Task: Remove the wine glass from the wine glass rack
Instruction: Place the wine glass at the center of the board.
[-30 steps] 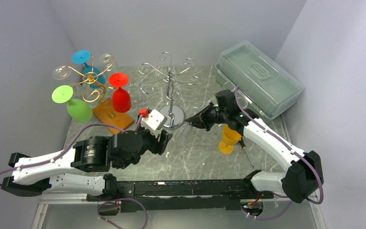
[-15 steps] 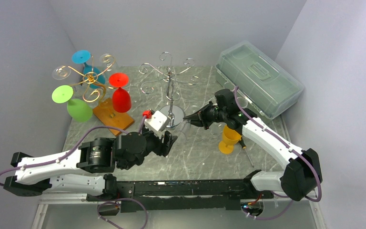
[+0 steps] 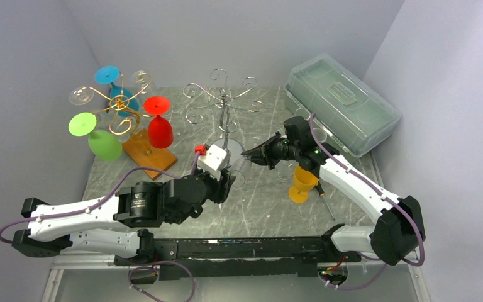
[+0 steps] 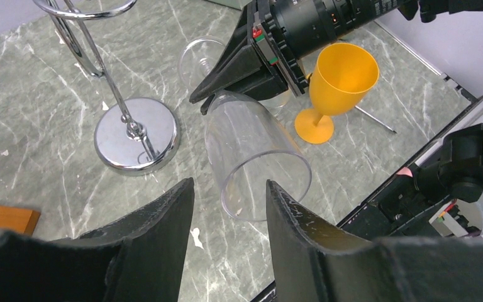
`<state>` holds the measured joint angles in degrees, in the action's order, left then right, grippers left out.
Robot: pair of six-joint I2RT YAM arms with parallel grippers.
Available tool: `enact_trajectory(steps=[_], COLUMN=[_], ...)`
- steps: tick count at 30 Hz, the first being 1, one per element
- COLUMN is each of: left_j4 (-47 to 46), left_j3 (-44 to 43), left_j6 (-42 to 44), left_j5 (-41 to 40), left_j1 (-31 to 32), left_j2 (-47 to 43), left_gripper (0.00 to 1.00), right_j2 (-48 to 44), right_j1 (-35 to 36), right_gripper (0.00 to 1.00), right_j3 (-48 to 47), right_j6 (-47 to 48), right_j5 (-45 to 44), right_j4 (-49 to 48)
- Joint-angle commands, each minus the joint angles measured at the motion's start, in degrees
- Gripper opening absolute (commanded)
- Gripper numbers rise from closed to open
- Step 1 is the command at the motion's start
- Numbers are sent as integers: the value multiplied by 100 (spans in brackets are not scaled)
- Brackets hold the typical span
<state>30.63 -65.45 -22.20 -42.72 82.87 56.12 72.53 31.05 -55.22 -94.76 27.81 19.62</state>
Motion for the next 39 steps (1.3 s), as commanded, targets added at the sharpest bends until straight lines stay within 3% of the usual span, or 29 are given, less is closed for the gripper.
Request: enact_trajectory(steps=[1, 13, 18, 23, 24, 30, 32, 36, 39], left_j4=[-185, -192, 55, 740, 928, 1892, 2313, 2751, 3134], left_j3=[-22, 29, -133, -481, -577, -1174, -1470, -1823, -2145], left_j6=[-224, -612, -819, -1308, -1421, -1921, -2082, -2207, -2287], left_j5=[-360, -39, 1, -148, -179, -331, -386, -287, -61], left_j1=[-2, -438, -546, -650, -682, -784, -823, -941, -1107], left_j2=[43, 180, 365, 547, 575, 719, 858, 1081, 1263], left_gripper=[48, 38, 24, 0, 0, 0, 0, 0, 0], right_j2=[-91, -83, -57, -20, -7, 7, -28, -87, -190], right_j1=[14, 99, 154, 163, 172, 194, 224, 323, 403], right_gripper=[0, 0, 0, 0, 0, 27, 43, 64, 75], right_j3=[-120, -135, -163, -229, -239, -338, -358, -363, -415], right_j6=[-167, -200, -176, -7, 23, 406, 593, 844, 1176], right_j5=[206, 161, 137, 76, 72, -50, -121, -223, -379], right_j4=[-333, -393, -402, -278, -267, -17, 108, 321, 603])
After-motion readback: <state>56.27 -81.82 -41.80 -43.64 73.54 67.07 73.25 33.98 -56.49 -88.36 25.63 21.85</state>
